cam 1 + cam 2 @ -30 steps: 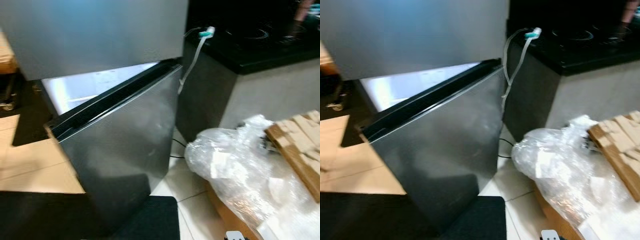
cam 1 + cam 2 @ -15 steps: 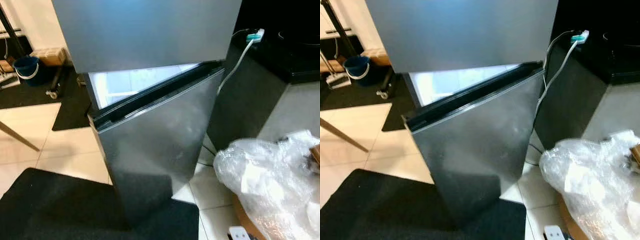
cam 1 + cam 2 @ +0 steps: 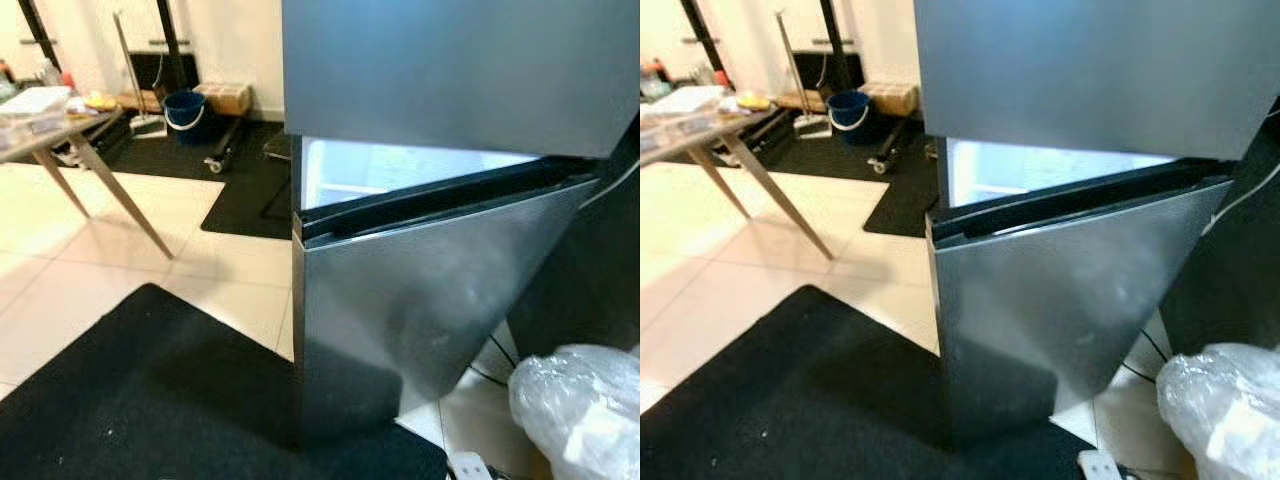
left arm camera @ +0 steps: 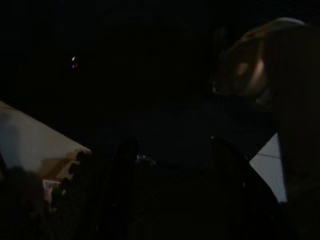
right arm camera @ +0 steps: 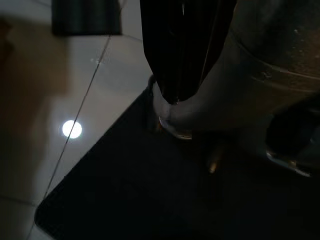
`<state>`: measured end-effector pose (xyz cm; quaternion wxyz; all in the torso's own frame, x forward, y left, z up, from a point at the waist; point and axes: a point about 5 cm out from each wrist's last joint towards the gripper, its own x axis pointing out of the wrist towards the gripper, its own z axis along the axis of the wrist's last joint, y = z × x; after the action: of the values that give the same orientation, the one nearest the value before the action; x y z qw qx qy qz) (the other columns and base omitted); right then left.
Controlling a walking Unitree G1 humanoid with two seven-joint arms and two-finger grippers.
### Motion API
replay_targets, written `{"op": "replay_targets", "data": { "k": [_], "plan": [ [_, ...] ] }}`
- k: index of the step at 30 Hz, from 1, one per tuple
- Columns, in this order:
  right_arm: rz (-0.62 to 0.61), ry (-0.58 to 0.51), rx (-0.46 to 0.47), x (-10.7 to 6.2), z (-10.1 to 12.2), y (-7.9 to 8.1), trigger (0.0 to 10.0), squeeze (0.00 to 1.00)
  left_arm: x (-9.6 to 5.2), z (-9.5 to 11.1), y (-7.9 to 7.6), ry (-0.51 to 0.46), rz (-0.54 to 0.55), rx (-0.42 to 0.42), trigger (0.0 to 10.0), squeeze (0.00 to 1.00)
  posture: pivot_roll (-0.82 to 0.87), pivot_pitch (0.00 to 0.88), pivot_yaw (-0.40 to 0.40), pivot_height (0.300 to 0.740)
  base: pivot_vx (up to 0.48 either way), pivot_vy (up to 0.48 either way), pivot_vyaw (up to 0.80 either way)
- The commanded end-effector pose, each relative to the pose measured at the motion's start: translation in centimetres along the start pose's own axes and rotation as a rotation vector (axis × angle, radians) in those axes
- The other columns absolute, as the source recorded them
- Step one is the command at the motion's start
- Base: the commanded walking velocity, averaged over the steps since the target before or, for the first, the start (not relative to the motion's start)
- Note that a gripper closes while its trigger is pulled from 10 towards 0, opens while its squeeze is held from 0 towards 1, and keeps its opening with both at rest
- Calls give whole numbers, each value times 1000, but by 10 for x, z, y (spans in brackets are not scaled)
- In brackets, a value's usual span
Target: Restocking fridge
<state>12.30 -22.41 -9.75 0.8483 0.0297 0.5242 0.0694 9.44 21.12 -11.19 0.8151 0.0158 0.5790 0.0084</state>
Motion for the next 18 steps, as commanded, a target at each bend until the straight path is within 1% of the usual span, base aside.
{"op": "replay_targets", "data": {
  "k": [1,12,18],
  "plan": [
    [-6,18,3,-1,-5,-1,10000,0,0,-3,-1,11,0,-5,10000,0,-58,30,-6,740,0,0,712],
    [-13,22,2,-1,-7,-1,10000,0,0,-5,-2,16,-5,-9,10000,0,-59,34,-5,740,0,0,702],
    [-17,12,5,-1,-6,-1,10000,0,0,-4,-2,12,-5,-11,10000,0,-58,35,-5,740,0,0,481]
  ]
}}
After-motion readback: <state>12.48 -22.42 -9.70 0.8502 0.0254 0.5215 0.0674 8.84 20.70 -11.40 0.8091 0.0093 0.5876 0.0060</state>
